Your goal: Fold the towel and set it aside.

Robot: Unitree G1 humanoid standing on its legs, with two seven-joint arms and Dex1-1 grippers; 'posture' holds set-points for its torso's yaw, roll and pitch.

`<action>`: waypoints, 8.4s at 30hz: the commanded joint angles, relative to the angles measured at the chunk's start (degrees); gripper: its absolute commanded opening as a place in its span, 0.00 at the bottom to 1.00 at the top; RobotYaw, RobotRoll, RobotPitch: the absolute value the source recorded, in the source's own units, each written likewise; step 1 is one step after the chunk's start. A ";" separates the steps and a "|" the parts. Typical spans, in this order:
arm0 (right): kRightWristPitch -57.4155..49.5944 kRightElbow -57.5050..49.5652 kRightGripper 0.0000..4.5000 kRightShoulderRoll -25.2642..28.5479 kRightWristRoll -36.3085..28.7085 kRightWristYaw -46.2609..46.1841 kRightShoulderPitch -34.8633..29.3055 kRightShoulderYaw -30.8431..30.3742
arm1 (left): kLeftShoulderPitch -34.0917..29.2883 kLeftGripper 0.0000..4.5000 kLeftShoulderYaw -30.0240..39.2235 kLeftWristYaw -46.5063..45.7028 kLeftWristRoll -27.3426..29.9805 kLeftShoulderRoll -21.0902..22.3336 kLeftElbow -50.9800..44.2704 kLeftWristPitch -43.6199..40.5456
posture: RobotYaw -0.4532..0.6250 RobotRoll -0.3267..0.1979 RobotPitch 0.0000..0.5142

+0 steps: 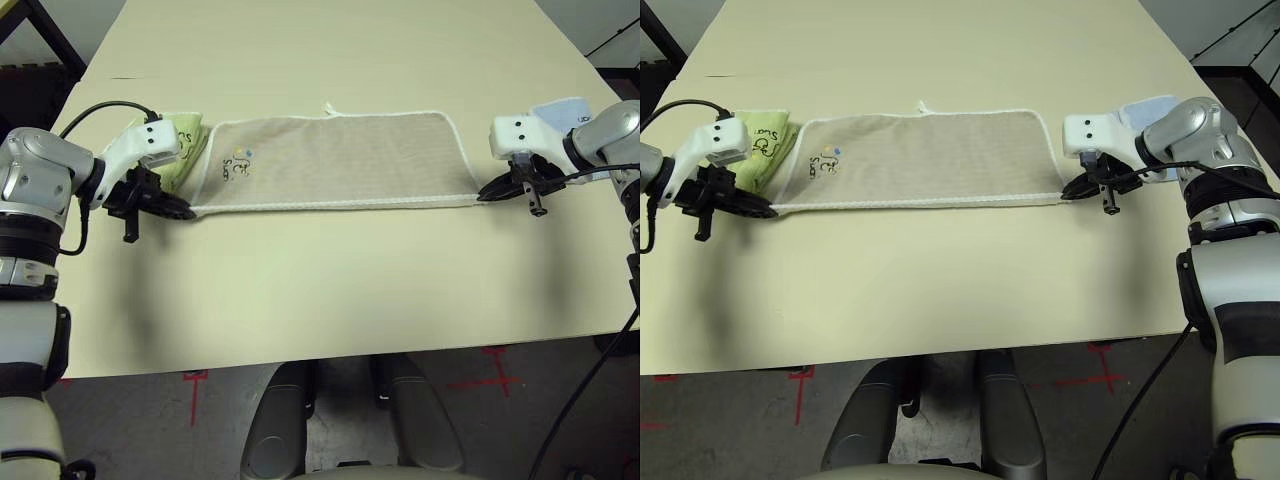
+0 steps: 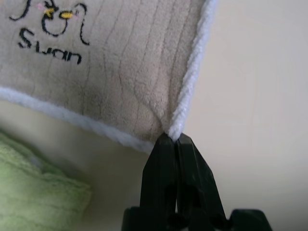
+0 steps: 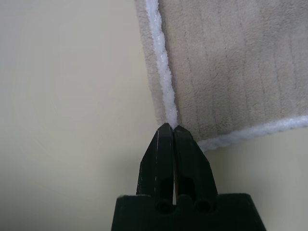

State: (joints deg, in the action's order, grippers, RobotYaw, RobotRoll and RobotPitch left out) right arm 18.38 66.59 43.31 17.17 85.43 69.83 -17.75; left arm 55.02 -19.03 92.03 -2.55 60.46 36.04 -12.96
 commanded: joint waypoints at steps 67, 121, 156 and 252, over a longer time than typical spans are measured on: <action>-0.05 2.30 0.00 3.92 -6.73 -8.22 5.52 -12.80 | 17.60 0.01 -8.13 -4.90 1.02 -4.19 20.77 6.59 | 0.44 0.62 0.44; 3.06 5.99 0.73 -5.05 5.58 -36.34 6.62 -3.06 | 20.59 0.69 3.28 -26.22 -13.11 -12.43 34.98 15.81 | 0.43 0.62 0.45; -68.41 -44.54 1.00 -6.59 -49.45 -31.34 -24.15 38.33 | -14.19 0.99 26.44 -6.11 20.01 -16.82 -3.69 14.17 | 0.41 0.62 0.44; -79.17 -51.55 0.53 -22.80 -71.53 -76.33 -35.72 54.41 | -17.64 1.00 24.94 -6.78 21.20 -15.43 -9.79 10.26 | 0.43 0.62 0.43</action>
State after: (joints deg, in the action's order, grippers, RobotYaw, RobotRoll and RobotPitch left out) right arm -61.27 15.86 20.65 -54.00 9.97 35.10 35.95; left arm 38.38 6.23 85.30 18.15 44.19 27.52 -2.22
